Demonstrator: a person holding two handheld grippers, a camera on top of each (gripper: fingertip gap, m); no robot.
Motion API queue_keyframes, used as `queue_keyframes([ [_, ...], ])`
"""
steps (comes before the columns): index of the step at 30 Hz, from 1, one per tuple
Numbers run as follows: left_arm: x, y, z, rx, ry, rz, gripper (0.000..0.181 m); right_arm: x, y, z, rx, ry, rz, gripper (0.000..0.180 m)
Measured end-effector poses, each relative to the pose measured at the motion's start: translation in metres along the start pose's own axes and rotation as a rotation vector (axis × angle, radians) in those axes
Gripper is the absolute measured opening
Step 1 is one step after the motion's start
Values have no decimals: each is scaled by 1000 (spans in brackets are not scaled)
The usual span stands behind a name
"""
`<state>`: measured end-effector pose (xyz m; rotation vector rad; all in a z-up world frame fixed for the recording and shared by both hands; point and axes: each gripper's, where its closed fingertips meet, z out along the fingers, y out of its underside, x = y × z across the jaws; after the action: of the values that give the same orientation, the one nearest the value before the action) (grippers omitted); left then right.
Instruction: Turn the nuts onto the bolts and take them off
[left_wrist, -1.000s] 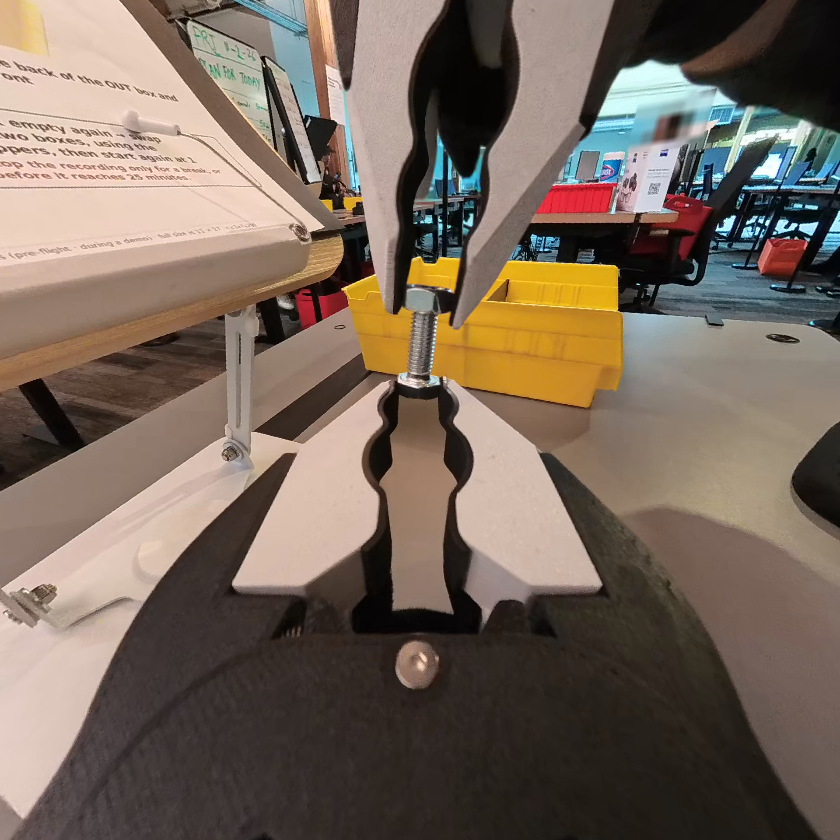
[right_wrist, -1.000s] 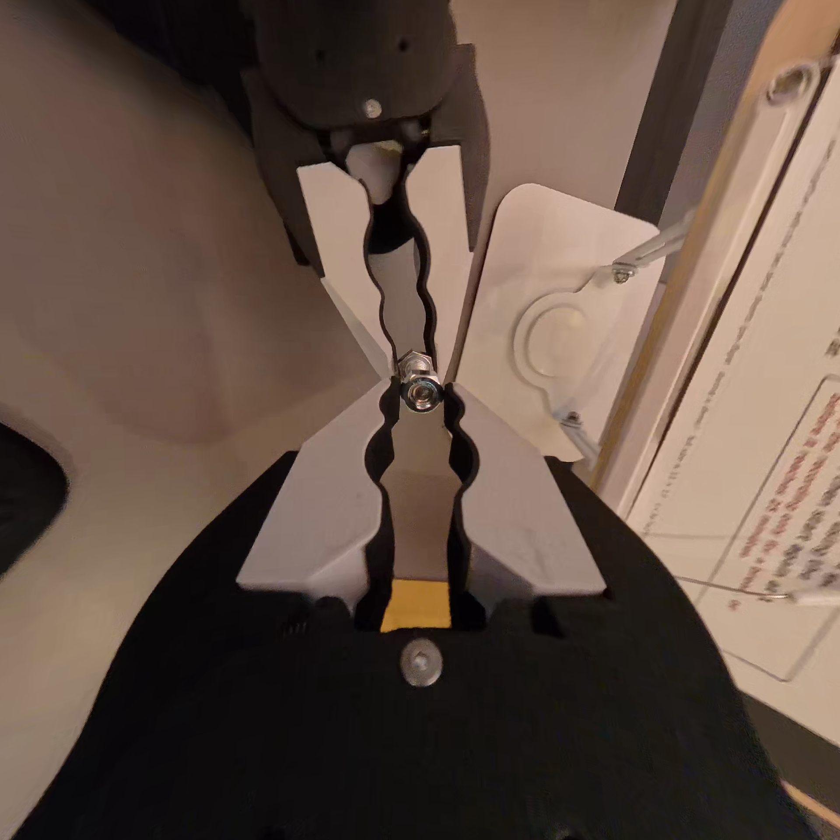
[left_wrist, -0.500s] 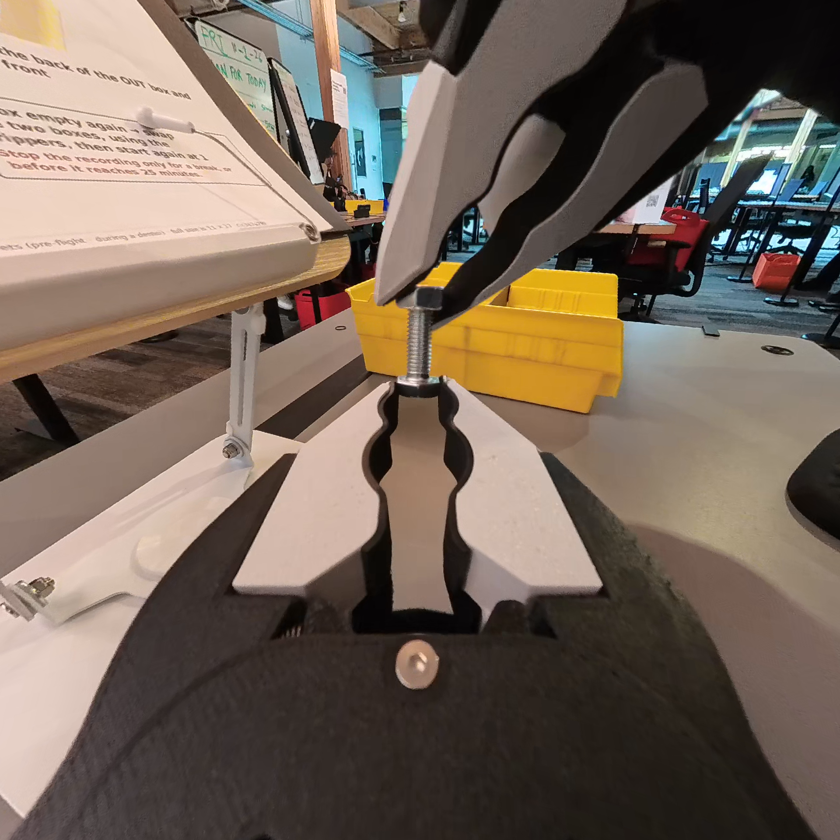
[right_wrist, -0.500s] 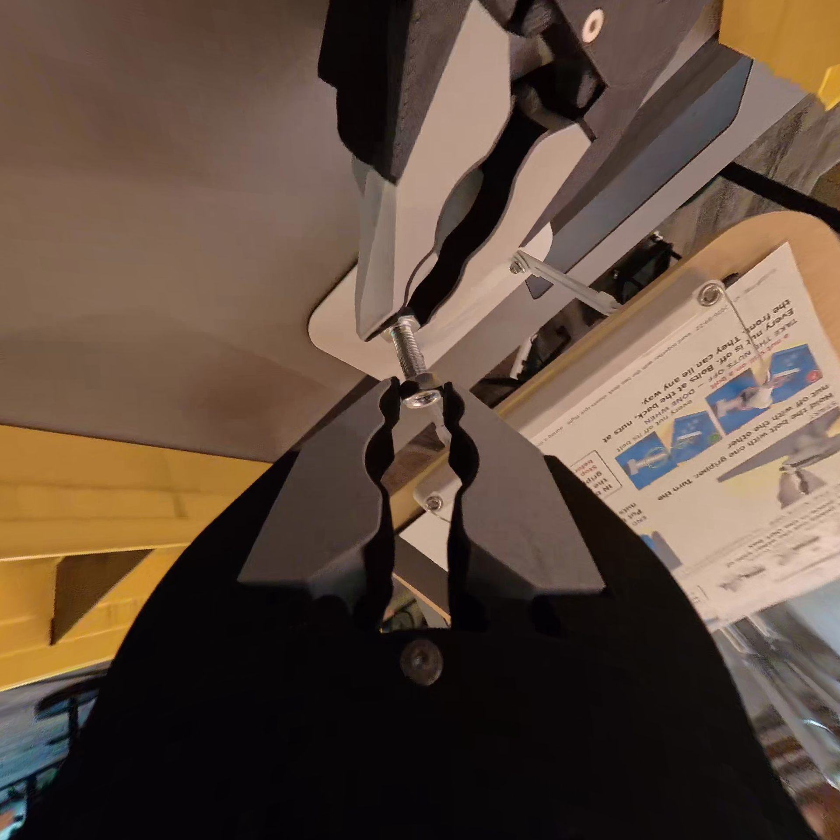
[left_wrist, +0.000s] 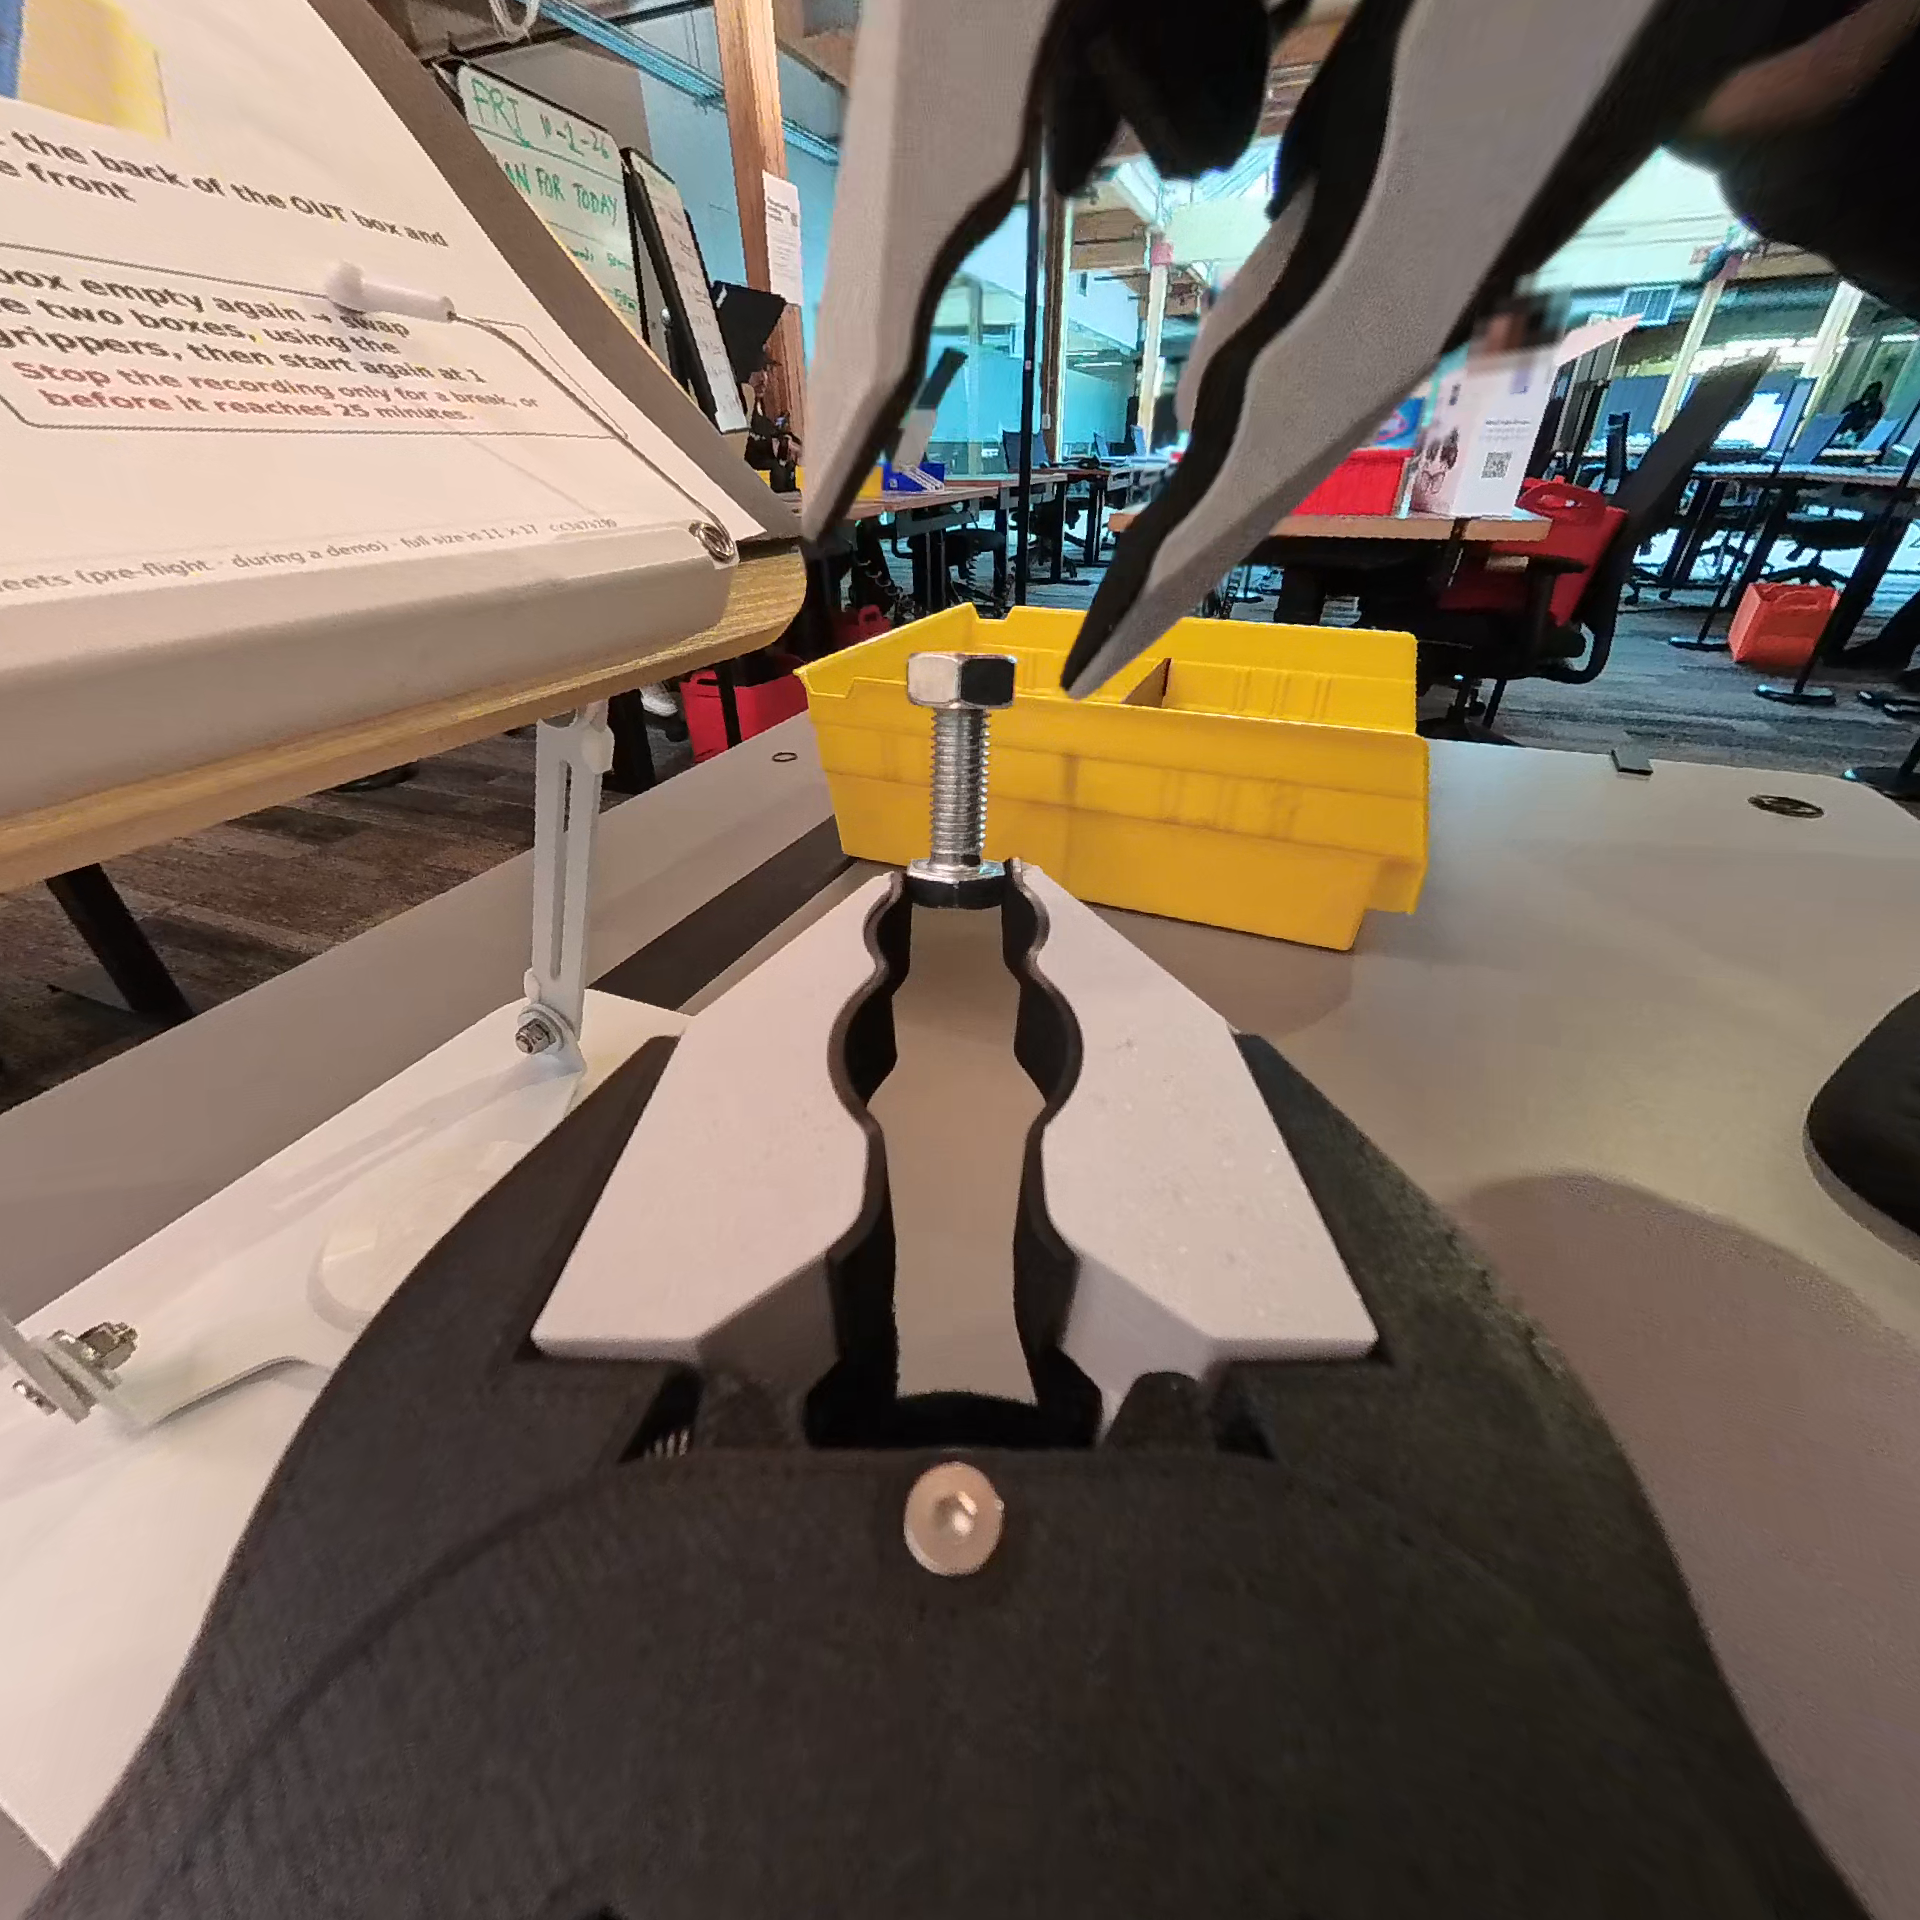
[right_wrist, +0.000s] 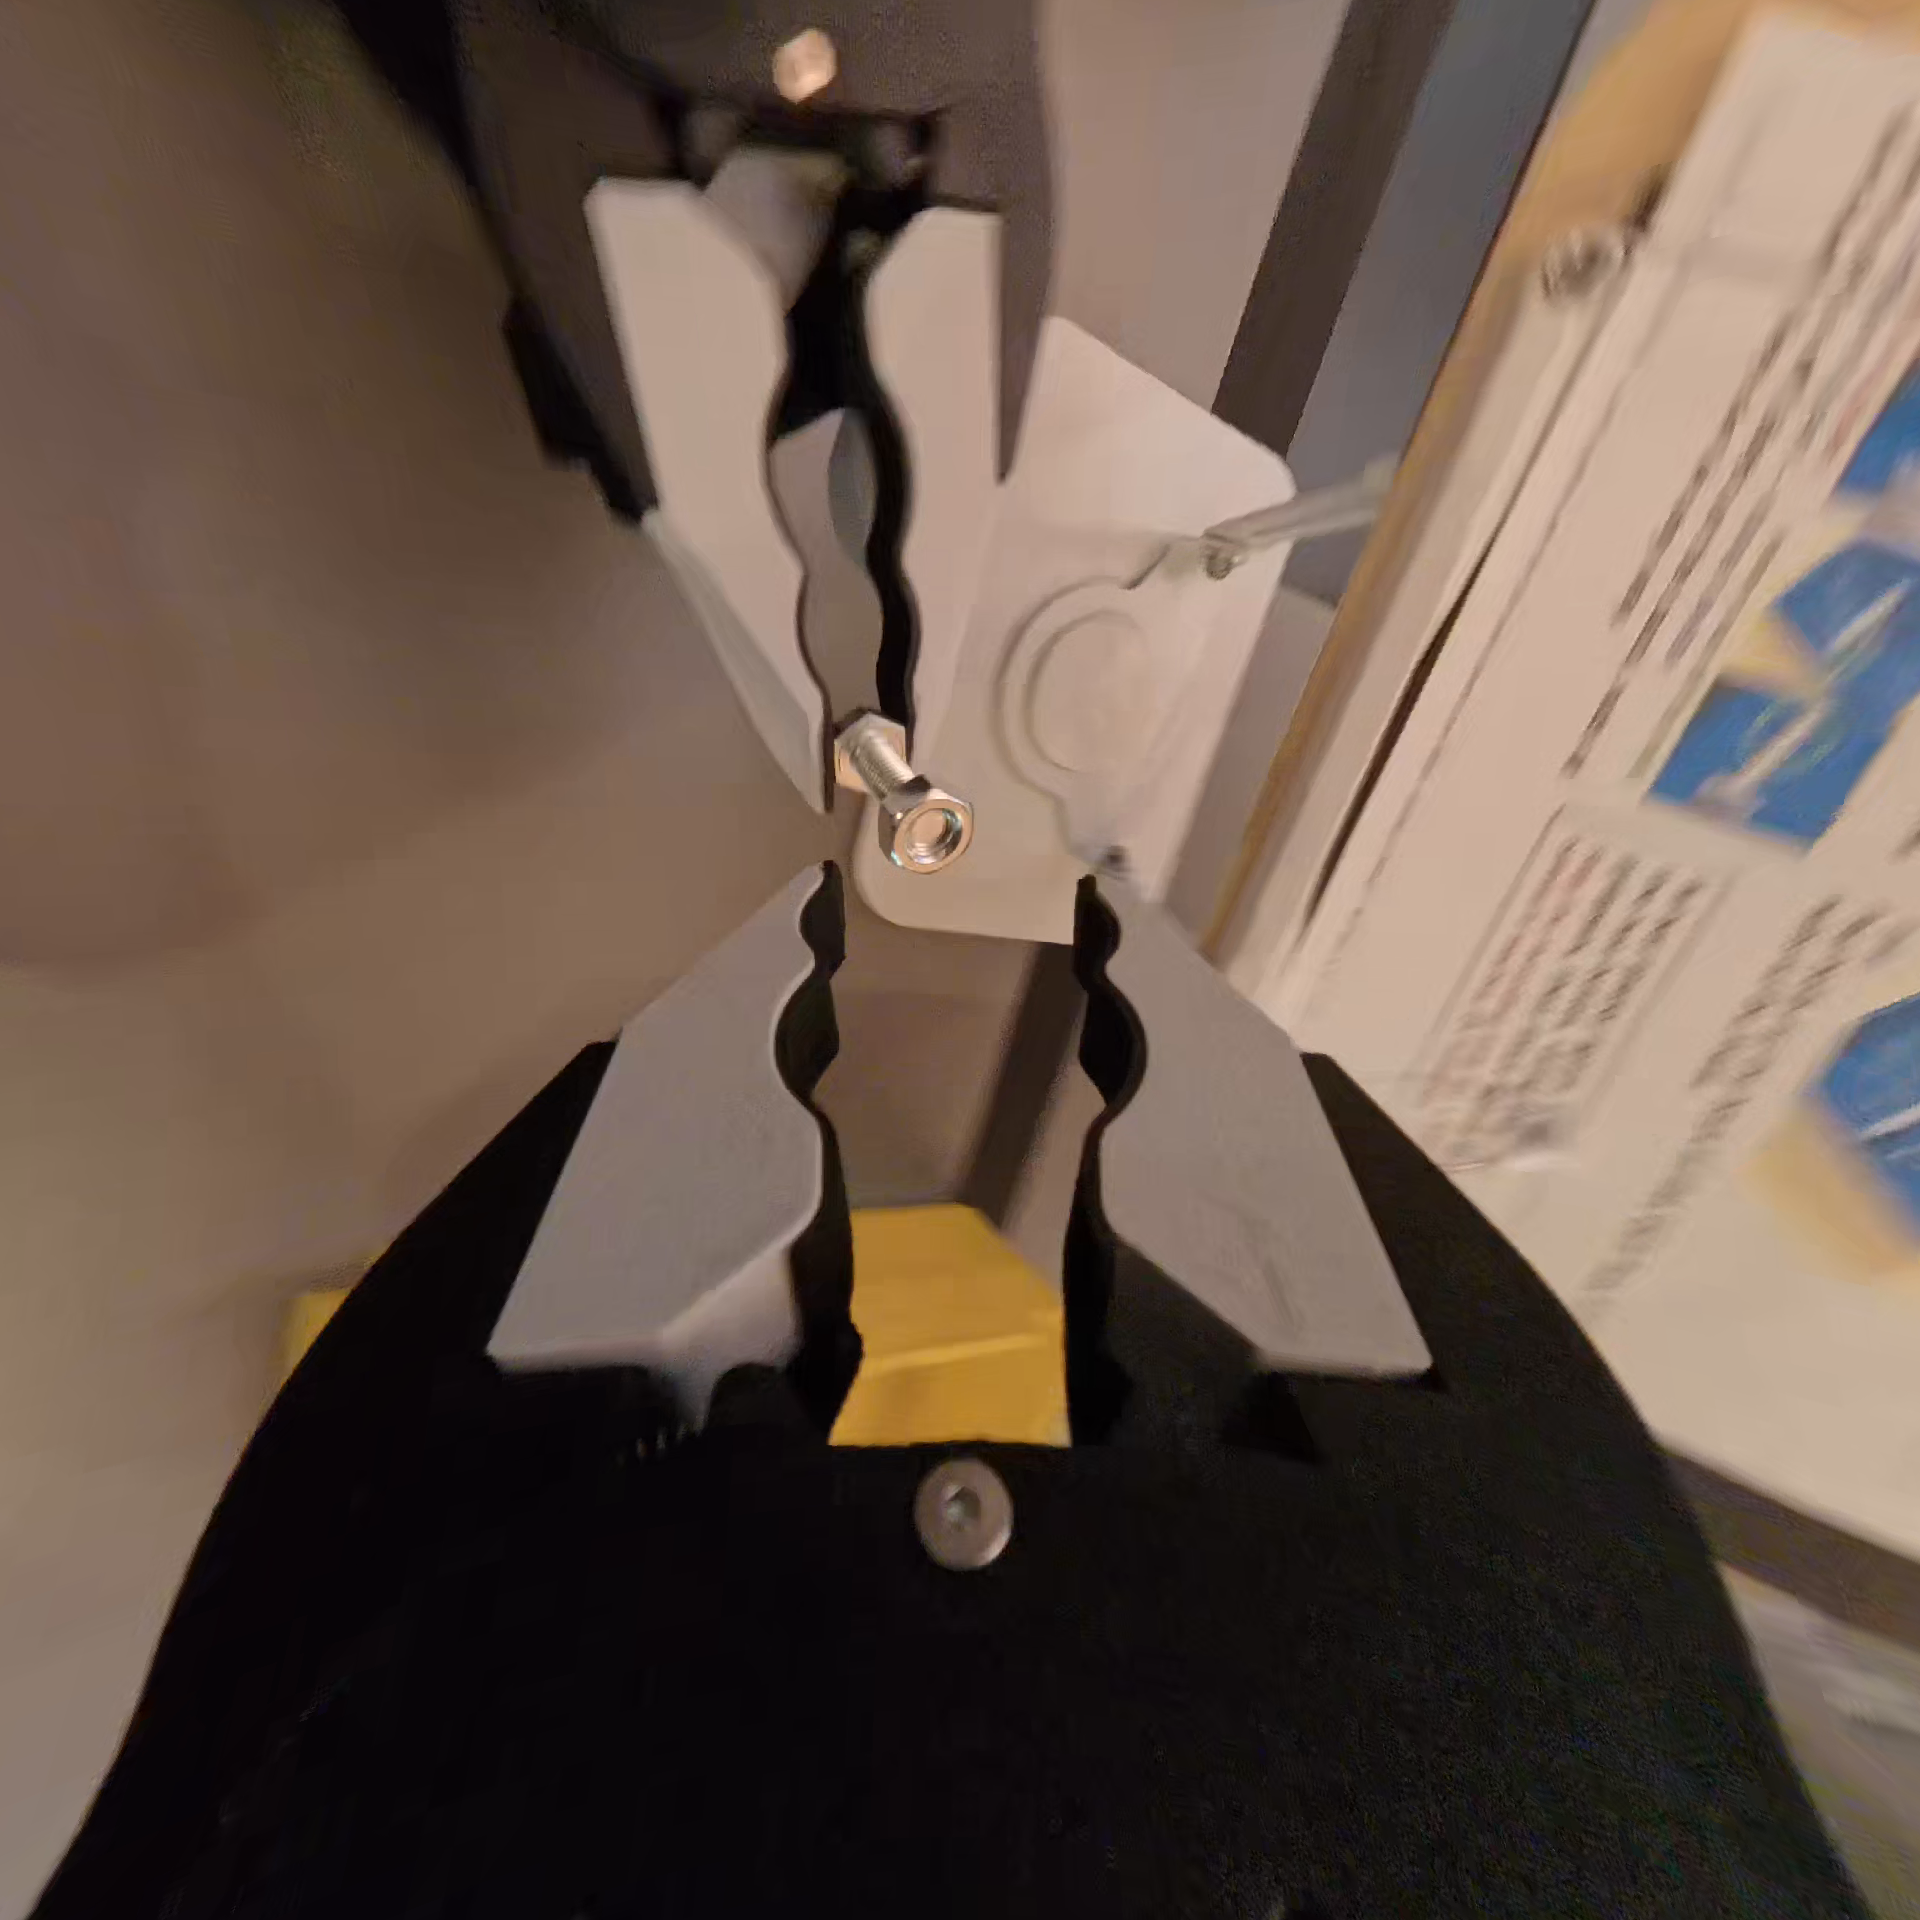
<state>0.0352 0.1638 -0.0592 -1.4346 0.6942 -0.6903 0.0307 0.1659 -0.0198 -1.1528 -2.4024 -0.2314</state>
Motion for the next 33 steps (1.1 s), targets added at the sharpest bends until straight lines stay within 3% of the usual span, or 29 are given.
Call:
queue_keyframes([
  [4, 1, 0, 0, 0, -1, 5, 16, -5, -11, -4, 244, -230, 506, 41],
  [7, 1, -1, 0, 0, -2, 7, 16, -6, -5, -1, 298, -303, 704, 38],
  [18, 2, 0, 1, -3, 2, 11, 16, -13, -15, 8, 379, -399, 828, 17],
  [24, 3, 1, 1, -9, 6, 12, 16, -14, -13, 9, 333, -379, 704, 17],
  [33, 3, 1, 1, -12, 13, 10, 16, -16, -8, 10, 110, -226, 131, 16],
])
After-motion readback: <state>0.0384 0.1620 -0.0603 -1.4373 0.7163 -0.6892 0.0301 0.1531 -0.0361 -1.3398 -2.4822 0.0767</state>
